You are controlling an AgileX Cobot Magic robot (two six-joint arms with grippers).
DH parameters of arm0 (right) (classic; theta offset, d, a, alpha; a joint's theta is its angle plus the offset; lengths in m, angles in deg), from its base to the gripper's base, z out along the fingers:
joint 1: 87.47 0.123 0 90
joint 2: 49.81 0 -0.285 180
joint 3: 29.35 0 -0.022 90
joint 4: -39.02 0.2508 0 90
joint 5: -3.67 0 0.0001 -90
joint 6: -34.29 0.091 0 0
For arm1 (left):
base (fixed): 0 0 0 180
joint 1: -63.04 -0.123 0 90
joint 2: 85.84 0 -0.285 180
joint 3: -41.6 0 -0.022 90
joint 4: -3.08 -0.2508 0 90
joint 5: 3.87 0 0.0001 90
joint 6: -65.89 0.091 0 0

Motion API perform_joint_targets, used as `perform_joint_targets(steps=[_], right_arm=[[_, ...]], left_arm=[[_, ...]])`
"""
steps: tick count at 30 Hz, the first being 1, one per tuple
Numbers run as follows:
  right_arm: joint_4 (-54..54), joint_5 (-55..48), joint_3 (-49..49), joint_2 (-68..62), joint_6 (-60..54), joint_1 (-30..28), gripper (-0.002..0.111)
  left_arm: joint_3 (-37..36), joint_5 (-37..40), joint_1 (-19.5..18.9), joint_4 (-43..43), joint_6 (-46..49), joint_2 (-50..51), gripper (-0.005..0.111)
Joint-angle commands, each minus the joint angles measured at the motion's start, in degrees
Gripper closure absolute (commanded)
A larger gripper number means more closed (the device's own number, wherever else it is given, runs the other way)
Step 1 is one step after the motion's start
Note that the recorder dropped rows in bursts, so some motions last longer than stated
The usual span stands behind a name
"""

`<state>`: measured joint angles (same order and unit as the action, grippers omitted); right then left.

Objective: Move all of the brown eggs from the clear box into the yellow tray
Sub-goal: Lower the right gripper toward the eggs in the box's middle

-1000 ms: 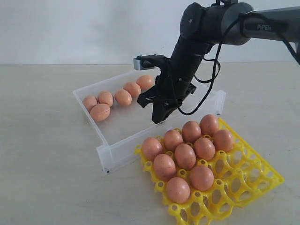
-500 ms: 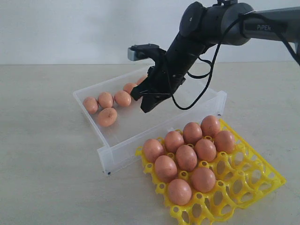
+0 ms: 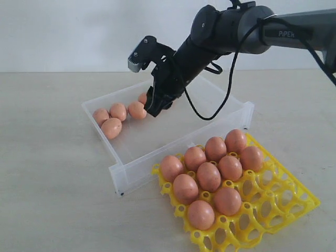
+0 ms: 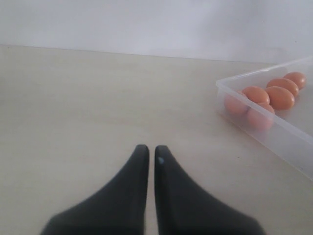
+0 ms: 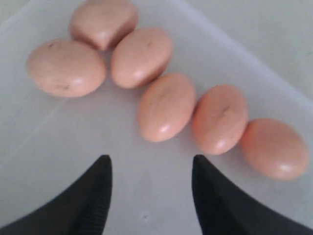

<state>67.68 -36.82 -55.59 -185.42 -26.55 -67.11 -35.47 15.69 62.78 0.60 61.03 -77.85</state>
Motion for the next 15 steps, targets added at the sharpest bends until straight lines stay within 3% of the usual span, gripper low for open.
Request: perform_joint_targets(steps=[1, 15], right_arm=[[0.64, 11.59, -0.14, 0.34, 3.60, 0.75, 0.057], [0.16, 19.52, -0.62, -5.66, 4.77, 2.45, 0.057]], left_arm=[[-0.15, -0.23, -0.17, 0.15, -0.06, -0.20, 0.103], [-0.15, -0.23, -0.17, 0.15, -0.06, -0.20, 0.103]])
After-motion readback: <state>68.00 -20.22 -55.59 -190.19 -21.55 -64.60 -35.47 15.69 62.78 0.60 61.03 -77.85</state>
